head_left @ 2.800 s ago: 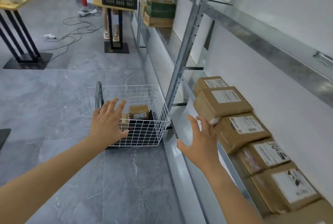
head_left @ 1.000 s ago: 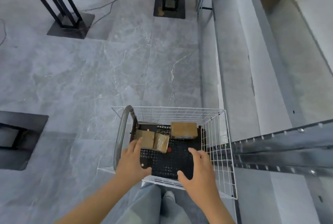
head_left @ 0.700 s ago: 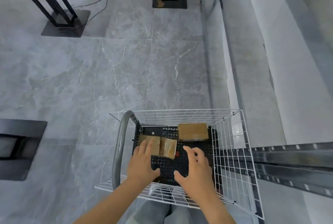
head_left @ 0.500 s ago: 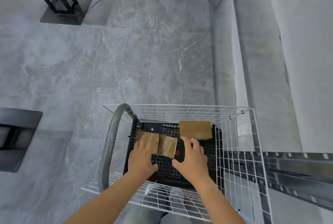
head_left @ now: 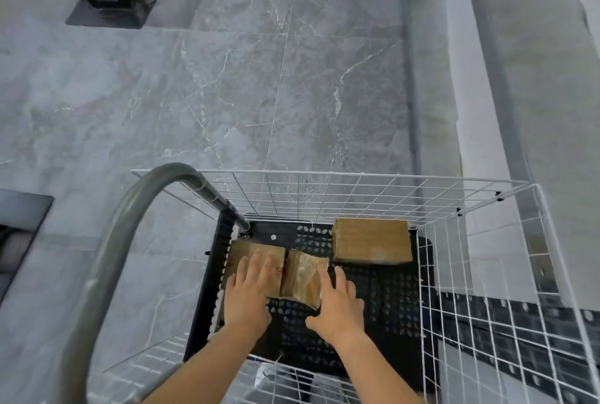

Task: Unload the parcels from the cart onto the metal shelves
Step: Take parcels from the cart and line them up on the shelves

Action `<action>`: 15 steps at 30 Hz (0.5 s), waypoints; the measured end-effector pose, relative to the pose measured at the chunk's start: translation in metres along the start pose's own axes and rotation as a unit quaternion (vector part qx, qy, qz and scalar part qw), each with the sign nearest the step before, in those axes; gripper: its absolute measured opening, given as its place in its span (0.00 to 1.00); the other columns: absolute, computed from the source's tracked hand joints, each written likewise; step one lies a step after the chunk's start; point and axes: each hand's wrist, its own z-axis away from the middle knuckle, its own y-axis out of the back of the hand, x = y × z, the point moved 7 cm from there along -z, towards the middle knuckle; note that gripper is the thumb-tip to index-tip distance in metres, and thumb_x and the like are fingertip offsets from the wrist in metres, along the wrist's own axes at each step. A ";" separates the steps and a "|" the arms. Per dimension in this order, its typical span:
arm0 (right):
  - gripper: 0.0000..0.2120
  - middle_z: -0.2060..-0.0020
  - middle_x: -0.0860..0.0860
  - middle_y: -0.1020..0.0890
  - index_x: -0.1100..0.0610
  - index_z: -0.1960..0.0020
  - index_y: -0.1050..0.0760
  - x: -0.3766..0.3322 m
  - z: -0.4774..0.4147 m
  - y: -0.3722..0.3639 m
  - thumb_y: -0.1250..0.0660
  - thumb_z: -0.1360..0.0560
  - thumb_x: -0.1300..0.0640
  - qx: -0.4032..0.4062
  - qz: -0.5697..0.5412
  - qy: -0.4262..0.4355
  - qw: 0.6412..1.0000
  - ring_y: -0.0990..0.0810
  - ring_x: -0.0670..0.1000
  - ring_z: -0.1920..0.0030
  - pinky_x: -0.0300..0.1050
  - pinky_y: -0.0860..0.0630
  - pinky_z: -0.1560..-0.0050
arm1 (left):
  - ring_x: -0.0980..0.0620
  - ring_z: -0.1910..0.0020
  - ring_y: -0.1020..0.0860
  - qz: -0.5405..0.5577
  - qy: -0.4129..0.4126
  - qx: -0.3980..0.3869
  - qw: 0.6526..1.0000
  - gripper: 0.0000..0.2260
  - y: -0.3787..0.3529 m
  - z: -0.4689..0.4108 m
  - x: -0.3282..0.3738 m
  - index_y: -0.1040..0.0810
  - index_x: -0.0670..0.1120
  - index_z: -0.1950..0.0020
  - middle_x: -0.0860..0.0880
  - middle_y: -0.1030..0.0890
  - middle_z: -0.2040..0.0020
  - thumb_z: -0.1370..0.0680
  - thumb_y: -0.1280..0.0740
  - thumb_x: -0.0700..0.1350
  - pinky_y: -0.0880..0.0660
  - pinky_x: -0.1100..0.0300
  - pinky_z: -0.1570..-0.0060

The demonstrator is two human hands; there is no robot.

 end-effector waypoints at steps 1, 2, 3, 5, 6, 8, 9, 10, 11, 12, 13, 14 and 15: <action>0.46 0.22 0.53 0.56 0.48 0.22 0.58 0.001 -0.008 -0.005 0.30 0.27 0.48 0.003 -0.001 0.002 1.000 0.50 0.61 0.24 0.60 0.40 0.30 | 0.46 0.23 0.61 0.004 -0.006 0.011 1.000 0.48 -0.003 -0.007 0.000 0.71 0.53 0.27 0.50 0.63 0.22 0.26 0.31 0.47 0.52 0.50 0.25; 0.46 0.22 0.53 0.56 0.48 0.22 0.58 0.001 -0.015 -0.009 0.30 0.27 0.48 0.007 -0.005 0.003 1.000 0.50 0.61 0.24 0.60 0.40 0.30 | 0.46 0.24 0.61 0.007 -0.017 0.021 1.000 0.50 -0.005 -0.015 0.000 0.73 0.53 0.29 0.51 0.64 0.23 0.26 0.30 0.47 0.53 0.49 0.25; 0.46 0.22 0.54 0.57 0.48 0.22 0.58 0.002 -0.020 -0.013 0.30 0.27 0.48 0.009 -0.011 0.003 1.000 0.50 0.61 0.24 0.60 0.40 0.29 | 0.46 0.24 0.61 0.008 -0.028 0.030 0.999 0.52 -0.007 -0.021 -0.001 0.75 0.54 0.30 0.52 0.65 0.23 0.28 0.29 0.48 0.53 0.48 0.26; 0.45 0.22 0.54 0.57 0.48 0.22 0.57 0.004 -0.027 -0.019 0.29 0.27 0.48 0.012 -0.023 0.001 1.000 0.50 0.61 0.24 0.60 0.41 0.29 | 0.46 0.24 0.62 0.002 -0.044 0.039 0.998 0.54 -0.010 -0.033 -0.006 0.73 0.56 0.29 0.54 0.67 0.24 0.30 0.27 0.50 0.55 0.47 0.26; 0.46 0.22 0.54 0.57 0.49 0.22 0.57 0.005 -0.029 -0.022 0.29 0.27 0.48 0.014 -0.028 0.000 1.000 0.50 0.61 0.24 0.60 0.41 0.29 | 0.45 0.24 0.63 -0.008 -0.050 0.038 0.998 0.54 -0.012 -0.037 -0.009 0.73 0.57 0.28 0.54 0.68 0.25 0.30 0.27 0.52 0.57 0.46 0.26; 0.47 0.23 0.55 0.56 0.49 0.22 0.58 0.006 -0.029 -0.028 0.29 0.27 0.48 0.015 -0.034 0.002 0.999 0.49 0.61 0.24 0.60 0.40 0.29 | 0.45 0.25 0.65 -0.031 -0.062 0.029 0.997 0.55 -0.018 -0.047 -0.014 0.73 0.57 0.28 0.55 0.71 0.26 0.31 0.27 0.53 0.60 0.46 0.27; 0.47 0.23 0.55 0.56 0.48 0.22 0.58 0.007 -0.029 -0.031 0.29 0.27 0.48 0.011 -0.040 0.001 0.999 0.49 0.61 0.25 0.60 0.40 0.29 | 0.44 0.25 0.66 -0.037 -0.067 0.021 0.997 0.55 -0.021 -0.052 -0.016 0.73 0.57 0.28 0.55 0.72 0.27 0.31 0.27 0.53 0.61 0.46 0.27; 0.46 0.23 0.55 0.56 0.48 0.22 0.58 0.007 -0.028 -0.034 0.29 0.27 0.49 0.006 -0.048 0.000 0.999 0.49 0.61 0.25 0.60 0.40 0.29 | 0.44 0.25 0.67 -0.038 -0.071 0.015 0.997 0.55 -0.024 -0.056 -0.018 0.73 0.57 0.28 0.54 0.71 0.26 0.31 0.26 0.53 0.62 0.47 0.27; 0.46 0.23 0.55 0.56 0.48 0.22 0.58 0.006 -0.028 -0.036 0.29 0.27 0.49 0.002 -0.055 -0.003 0.999 0.49 0.61 0.25 0.59 0.41 0.29 | 0.44 0.25 0.67 -0.040 -0.075 0.014 0.996 0.56 -0.025 -0.059 -0.018 0.72 0.56 0.28 0.54 0.69 0.25 0.32 0.26 0.52 0.63 0.47 0.28; 0.46 0.23 0.55 0.56 0.48 0.22 0.58 0.006 -0.029 -0.038 0.29 0.27 0.49 0.003 -0.059 -0.004 0.998 0.49 0.61 0.25 0.59 0.41 0.29 | 0.44 0.25 0.66 -0.045 -0.079 0.016 0.996 0.56 -0.027 -0.062 -0.017 0.71 0.56 0.27 0.53 0.66 0.24 0.33 0.25 0.52 0.64 0.47 0.28; 0.46 0.23 0.55 0.56 0.48 0.22 0.58 0.004 -0.029 -0.038 0.29 0.27 0.49 0.003 -0.061 -0.003 0.998 0.49 0.61 0.25 0.59 0.41 0.29 | 0.44 0.25 0.65 -0.048 -0.080 0.023 0.995 0.56 -0.027 -0.064 -0.016 0.69 0.55 0.26 0.52 0.62 0.23 0.33 0.25 0.52 0.64 0.48 0.28; 0.46 0.23 0.55 0.56 0.49 0.22 0.57 0.001 -0.029 -0.037 0.29 0.27 0.49 0.007 -0.059 0.001 0.998 0.49 0.61 0.25 0.58 0.40 0.29 | 0.44 0.24 0.62 -0.052 -0.082 0.026 0.995 0.56 -0.027 -0.065 -0.015 0.68 0.55 0.25 0.51 0.59 0.22 0.34 0.25 0.53 0.63 0.48 0.28; 0.45 0.23 0.54 0.56 0.49 0.22 0.56 -0.001 -0.028 -0.035 0.29 0.27 0.49 0.012 -0.058 0.005 0.998 0.48 0.61 0.25 0.58 0.40 0.29 | 0.44 0.24 0.59 -0.058 -0.090 0.028 0.994 0.57 -0.025 -0.065 -0.014 0.67 0.54 0.25 0.51 0.55 0.22 0.35 0.25 0.55 0.61 0.47 0.27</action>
